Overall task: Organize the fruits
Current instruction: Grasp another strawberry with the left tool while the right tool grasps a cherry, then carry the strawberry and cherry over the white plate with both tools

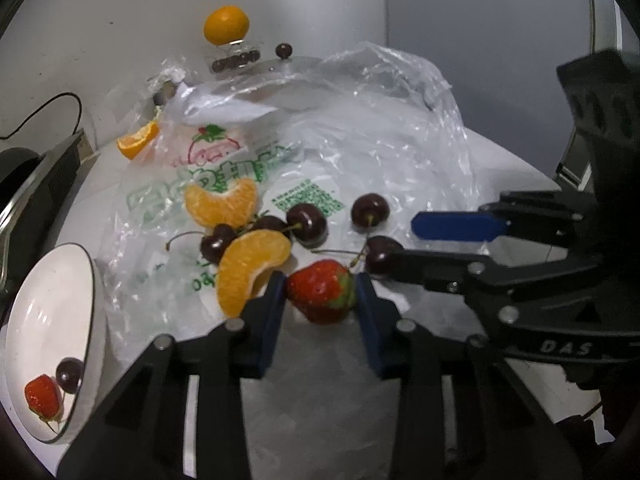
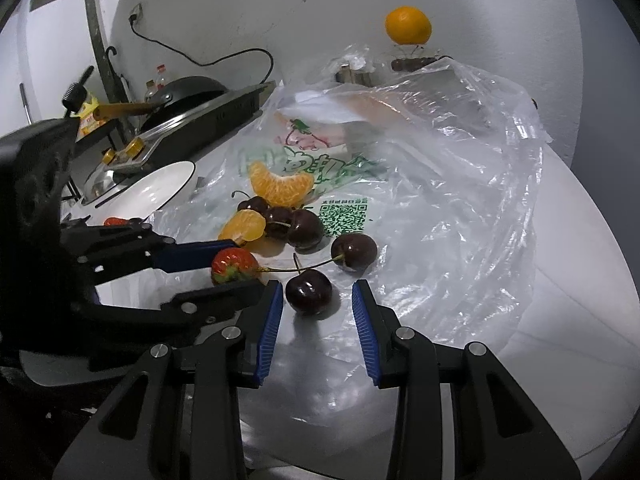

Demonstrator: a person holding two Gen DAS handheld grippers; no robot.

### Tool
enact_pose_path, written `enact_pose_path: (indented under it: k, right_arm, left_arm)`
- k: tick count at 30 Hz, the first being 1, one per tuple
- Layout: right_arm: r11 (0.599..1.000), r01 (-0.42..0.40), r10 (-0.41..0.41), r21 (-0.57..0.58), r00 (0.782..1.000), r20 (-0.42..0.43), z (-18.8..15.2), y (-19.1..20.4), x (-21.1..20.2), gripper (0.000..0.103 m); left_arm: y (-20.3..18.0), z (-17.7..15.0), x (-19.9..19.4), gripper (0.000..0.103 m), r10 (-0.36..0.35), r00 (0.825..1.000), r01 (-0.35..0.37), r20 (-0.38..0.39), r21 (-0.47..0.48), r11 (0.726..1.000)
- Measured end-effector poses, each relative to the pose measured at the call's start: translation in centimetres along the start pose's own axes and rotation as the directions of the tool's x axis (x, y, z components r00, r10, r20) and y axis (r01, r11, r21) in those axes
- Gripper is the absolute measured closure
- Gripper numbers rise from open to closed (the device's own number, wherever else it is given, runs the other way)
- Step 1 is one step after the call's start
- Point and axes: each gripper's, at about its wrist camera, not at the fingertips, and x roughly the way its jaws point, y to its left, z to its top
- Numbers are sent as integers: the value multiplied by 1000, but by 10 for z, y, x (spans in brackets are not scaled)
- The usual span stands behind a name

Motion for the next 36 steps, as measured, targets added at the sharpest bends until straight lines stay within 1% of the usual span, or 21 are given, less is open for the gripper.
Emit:
enact_pose_path:
  k: [10,16,17,19,20,23,28,36]
  right_arm:
    - [1000,25,-25,-14,998,-50,0,9,15,65]
    - [999,42,-43,-21,998,-54,1,12,18,65]
    - [999,47,-48,-25,997,-53,1,13,19,65]
    - [998,59,-61,-37,997,-52,2,15,21,72]
    - [997,72,-74,-42,996,-51,2,16,21,74]
    - [996,82,-84,-45,995,-45,2,17,21,74]
    - [996,81,-82,-42,997,-12,5,21,12,74]
    - [994,73,-73,-78,997,-5,8,39,6,74]
  left_arm:
    - [10,-4,-16,67,-4,1000,4,22,-22,1000]
    - [17,-7,-23,67,-5,999,6,38,-37,999]
    - [18,-7,-24,67,-5,999,7,41,-39,999]
    - [19,-7,-26,67,-6,999,8,47,-43,999]
    - [19,-7,-28,67,-7,999,9,50,-45,999]
    - [22,-8,-32,67,-7,998,10,58,-50,999]
    - [26,-12,-39,67,-12,997,16,70,-59,998]
    - [31,-17,-50,67,-6,996,13,90,-75,997]
